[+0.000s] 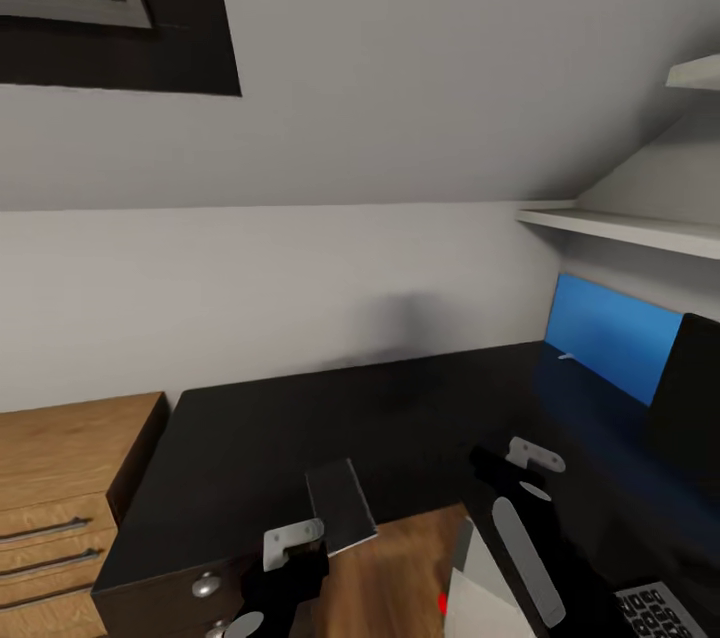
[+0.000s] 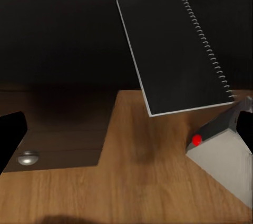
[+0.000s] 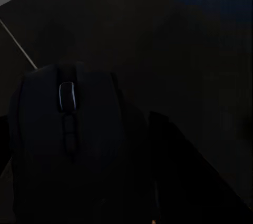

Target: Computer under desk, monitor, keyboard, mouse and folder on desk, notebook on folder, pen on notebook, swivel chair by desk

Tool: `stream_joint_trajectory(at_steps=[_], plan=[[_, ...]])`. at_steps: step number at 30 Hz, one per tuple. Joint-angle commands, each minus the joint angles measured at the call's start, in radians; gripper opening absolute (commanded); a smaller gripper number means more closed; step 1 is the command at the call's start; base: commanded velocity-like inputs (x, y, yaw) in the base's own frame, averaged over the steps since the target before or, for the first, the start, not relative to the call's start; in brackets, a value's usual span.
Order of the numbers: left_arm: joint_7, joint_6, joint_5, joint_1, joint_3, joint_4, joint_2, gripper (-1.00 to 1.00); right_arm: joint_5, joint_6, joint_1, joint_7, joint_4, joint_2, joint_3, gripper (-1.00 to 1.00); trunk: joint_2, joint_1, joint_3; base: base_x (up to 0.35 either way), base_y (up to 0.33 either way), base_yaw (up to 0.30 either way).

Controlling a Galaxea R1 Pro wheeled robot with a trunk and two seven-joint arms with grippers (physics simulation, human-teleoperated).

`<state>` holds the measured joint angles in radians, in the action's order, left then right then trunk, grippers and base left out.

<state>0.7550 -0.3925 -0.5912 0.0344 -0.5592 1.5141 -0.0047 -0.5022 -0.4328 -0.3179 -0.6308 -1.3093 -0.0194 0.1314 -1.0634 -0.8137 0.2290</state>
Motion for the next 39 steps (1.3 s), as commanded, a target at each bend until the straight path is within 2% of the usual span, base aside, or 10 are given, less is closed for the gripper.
stream_joint_trajectory(at_steps=[1, 3, 9, 10, 11, 15, 20, 28, 30, 39], plan=[[0.007, -0.003, -0.006, 0.001, -0.001, 0.002, 0.0, 1.0, -0.01, 0.0, -0.001, -0.01, -0.001, -0.006, 0.003, -1.0, -0.001, 0.0, 0.001, 0.0, 0.0, -0.272], [0.007, -0.003, -0.006, 0.001, -0.001, 0.002, 0.0, 1.0, -0.003, 0.0, -0.001, -0.005, -0.002, -0.05, 0.004, -1.0, -0.001, 0.0, 0.001, 0.0, 0.0, -0.272], [0.007, -0.005, -0.006, 0.001, 0.001, 0.002, 0.0, 1.0, 0.007, -0.006, -0.001, 0.032, -0.003, -0.128, 0.008, -1.0, -0.001, 0.0, 0.001, 0.0, 0.0, -0.272], [0.005, -0.005, -0.006, 0.001, 0.003, 0.002, 0.0, 1.0, 0.01, -0.008, -0.001, 0.083, 0.0, -0.18, 0.011, -1.0, -0.001, 0.0, 0.001, 0.0, 0.0, -0.272], [0.005, -0.005, -0.006, 0.001, 0.004, 0.003, 0.001, 1.0, 0.013, -0.009, -0.001, 0.102, 0.002, -0.195, 0.013, -1.0, -0.001, 0.0, 0.001, 0.0, 0.0, -0.272], [0.007, -0.005, -0.006, 0.001, 0.005, 0.003, 0.001, 1.0, 0.088, -0.01, -0.001, 0.17, 0.035, -0.248, 0.021, -1.0, -0.001, 0.0, 0.001, 0.0, 0.0, -0.272], [0.006, -0.005, -0.006, 0.001, 0.003, 0.003, 0.0, 1.0, 0.141, -0.022, -0.001, 0.238, 0.079, -0.27, 0.022, -1.0, -0.001, 0.0, 0.001, 0.0, 0.0, -0.271], [0.005, -0.003, -0.005, 0.001, 0.002, 0.004, 0.0, 1.0, 0.2, -0.039, -0.001, 0.363, 0.135, -0.272, 0.027, -1.0, -0.001, 0.0, 0.001, 0.0, 0.0, -0.139], [0.003, -0.003, -0.005, 0.001, 0.002, 0.005, 0.0, 1.0, 0.217, -0.04, -0.001, 0.445, 0.143, -0.271, 0.071, -1.0, -0.001, 0.0, 0.001, 0.0, 0.0, -0.013], [0.006, -0.003, -0.005, 0.001, 0.002, 0.012, 0.002, 1.0, 0.229, 0.011, -0.001, 0.476, 0.206, -0.271, 0.106, -1.0, -0.001, 0.0, 0.001, 0.063, 0.0, -0.001]])
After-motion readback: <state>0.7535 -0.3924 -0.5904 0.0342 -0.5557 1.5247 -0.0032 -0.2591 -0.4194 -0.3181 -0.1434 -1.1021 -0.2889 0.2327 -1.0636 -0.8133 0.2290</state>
